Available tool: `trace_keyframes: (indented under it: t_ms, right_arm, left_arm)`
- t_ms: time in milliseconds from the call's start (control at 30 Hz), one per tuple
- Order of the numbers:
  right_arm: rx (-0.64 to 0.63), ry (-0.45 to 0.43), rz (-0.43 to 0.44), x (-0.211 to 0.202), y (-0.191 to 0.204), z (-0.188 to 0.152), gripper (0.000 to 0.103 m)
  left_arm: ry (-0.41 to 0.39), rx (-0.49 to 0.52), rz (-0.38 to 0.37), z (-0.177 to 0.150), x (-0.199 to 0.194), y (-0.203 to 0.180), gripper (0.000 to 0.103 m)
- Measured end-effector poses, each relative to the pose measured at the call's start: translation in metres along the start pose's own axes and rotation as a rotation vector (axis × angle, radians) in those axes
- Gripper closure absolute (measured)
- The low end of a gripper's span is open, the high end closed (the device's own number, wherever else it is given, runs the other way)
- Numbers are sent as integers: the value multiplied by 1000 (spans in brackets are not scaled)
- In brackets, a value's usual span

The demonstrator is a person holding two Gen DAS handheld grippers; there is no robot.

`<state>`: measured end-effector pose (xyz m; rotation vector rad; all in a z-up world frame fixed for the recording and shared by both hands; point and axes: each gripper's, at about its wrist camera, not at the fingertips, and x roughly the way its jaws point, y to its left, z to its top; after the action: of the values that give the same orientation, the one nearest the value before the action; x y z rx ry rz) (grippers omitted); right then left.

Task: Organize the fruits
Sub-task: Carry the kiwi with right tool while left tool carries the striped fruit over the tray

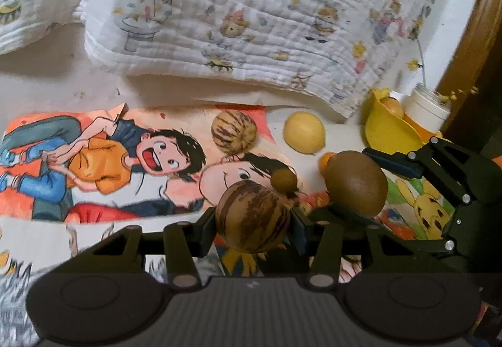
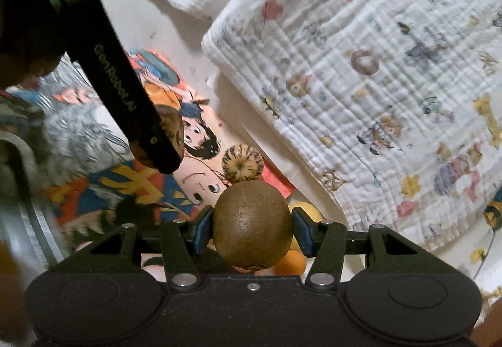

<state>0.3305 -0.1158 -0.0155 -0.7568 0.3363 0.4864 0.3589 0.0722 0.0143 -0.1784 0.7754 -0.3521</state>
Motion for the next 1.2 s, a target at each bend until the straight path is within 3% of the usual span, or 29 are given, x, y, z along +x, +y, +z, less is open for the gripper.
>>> trace_keyframes:
  t_ms: [500,867,1200]
  right_arm:
    - [117,-4,65,-79,41,-19,48]
    - [152,28,121,-94,62,-32,48]
    - [260,83,201,-107,62,-38,48]
  left_arm:
    - [2,14,-22,-57,-57,-21,50]
    - [35,15,5,-90,-69,-22,50]
    - [72,1,22,-105,-73,-20,50]
